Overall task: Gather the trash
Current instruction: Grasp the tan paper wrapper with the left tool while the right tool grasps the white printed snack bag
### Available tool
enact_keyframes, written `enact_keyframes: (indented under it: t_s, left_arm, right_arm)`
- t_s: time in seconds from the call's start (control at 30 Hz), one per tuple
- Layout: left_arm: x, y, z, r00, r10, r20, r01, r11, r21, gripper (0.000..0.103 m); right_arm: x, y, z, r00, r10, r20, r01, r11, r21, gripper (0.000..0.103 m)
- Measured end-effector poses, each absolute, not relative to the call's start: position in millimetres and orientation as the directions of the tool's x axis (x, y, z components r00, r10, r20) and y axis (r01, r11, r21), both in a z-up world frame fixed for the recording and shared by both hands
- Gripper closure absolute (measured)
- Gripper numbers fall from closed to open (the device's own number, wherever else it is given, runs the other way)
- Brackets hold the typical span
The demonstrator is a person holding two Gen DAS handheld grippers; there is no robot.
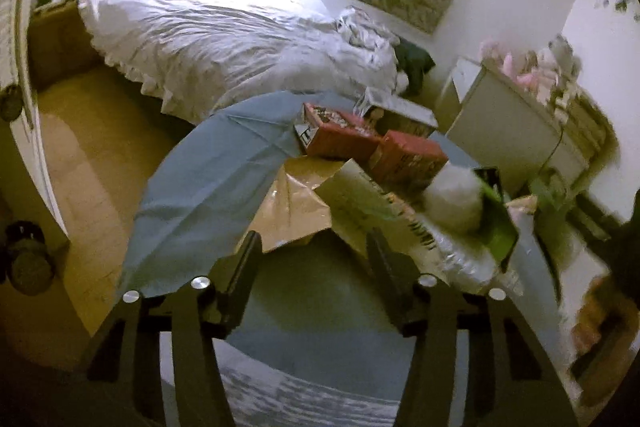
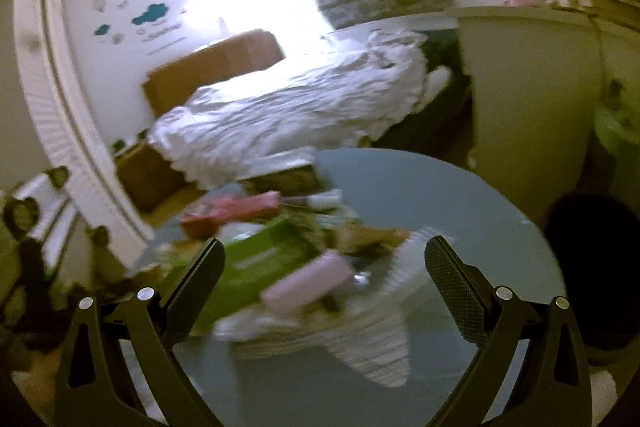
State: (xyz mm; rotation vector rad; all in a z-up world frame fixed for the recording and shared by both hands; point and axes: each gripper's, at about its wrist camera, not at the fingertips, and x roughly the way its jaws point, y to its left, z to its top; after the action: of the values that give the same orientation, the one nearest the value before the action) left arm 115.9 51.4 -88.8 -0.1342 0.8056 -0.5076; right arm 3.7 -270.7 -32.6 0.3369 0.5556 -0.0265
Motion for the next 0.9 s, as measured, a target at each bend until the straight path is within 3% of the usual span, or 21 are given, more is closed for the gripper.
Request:
enact_keyframes:
  t_s: [0.07,0.2,0.33,0.4,0.47,0.6,0.67,0.7,0.9]
  left_arm:
    - [123.2,46.8,-91.4,0.572,-0.466,-0.675,0.406,0.876,-0.261,0.061]
    - [142.8,44.4,-98.2,0.544,-0.457,-0.704,0.42,0.874,-0.243,0.069]
    - [154.4,44.3,-99.9,0.517,-0.471,-0.715,0.438,0.863,-0.252,0.07]
    - [158.5,44.1,-102.2,0.506,-0.467,-0.725,0.437,0.864,-0.251,0.071]
    - [158.6,45.2,-102.4,0.5,-0.475,-0.724,0.437,0.86,-0.262,0.071]
    - [157.6,45.2,-103.5,0.492,-0.484,-0.724,0.443,0.855,-0.27,0.071]
    - [159.3,45.9,-104.3,0.484,-0.492,-0.723,0.444,0.851,-0.281,0.071]
    - [160.7,46.2,-104.5,0.483,-0.494,-0.723,0.445,0.849,-0.283,0.072]
    - [155.3,47.1,-102.8,0.494,-0.496,-0.714,0.464,0.845,-0.266,0.081]
  right_arm:
    - [8.2,-255.3,-27.0,0.839,0.118,-0.531,0.068,0.946,0.317,0.004]
    - [25.7,-199.3,-21.0,0.8,0.243,-0.549,-0.097,0.955,0.28,0.004]
    - [50.3,-142.0,-18.1,0.773,0.278,-0.57,-0.251,0.959,0.128,0.006]
    - [73.1,-121.6,-27.6,0.734,0.27,-0.623,-0.286,0.955,0.077,0.015]
    - [92.9,-108.1,-40.3,0.688,0.271,-0.674,-0.313,0.948,0.062,0.035]
    - [123.3,-88.4,-78.9,0.574,0.201,-0.794,-0.333,0.943,-0.001,0.048]
    - [128.1,-84.4,-89.6,0.537,0.197,-0.82,-0.337,0.942,0.006,0.075]
    - [127.3,-83.3,-93.6,0.534,0.2,-0.822,-0.336,0.942,0.011,0.08]
    - [96.2,-105.9,-65.8,0.595,0.319,-0.737,-0.323,0.935,0.144,0.084]
